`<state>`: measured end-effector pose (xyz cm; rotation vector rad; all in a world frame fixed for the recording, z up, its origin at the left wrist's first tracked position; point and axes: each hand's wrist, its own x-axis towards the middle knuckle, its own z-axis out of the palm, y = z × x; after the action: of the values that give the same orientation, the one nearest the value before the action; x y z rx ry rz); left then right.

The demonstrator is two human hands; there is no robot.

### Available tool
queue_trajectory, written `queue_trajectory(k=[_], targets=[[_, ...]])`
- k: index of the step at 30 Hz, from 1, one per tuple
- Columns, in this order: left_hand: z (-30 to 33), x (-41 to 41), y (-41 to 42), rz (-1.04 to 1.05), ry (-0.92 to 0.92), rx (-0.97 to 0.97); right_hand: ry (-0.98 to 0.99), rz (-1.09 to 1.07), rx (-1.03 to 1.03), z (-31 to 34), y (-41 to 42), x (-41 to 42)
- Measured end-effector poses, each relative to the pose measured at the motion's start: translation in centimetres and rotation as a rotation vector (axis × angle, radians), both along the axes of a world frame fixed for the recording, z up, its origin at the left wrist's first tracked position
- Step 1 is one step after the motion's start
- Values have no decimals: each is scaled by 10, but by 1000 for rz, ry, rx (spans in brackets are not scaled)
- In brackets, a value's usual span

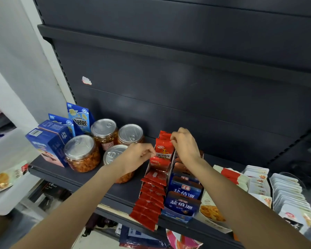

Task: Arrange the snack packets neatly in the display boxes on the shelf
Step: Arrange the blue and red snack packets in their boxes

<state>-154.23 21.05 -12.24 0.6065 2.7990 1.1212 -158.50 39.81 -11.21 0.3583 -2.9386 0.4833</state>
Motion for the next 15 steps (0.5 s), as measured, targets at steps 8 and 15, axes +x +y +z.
queue_trajectory(k=[8,15], targets=[[13,-5,-1,104,63,147,-90,20,-194,15,8,1],[37,-10,11,106,46,258,-265,224,-185,51,15,23]])
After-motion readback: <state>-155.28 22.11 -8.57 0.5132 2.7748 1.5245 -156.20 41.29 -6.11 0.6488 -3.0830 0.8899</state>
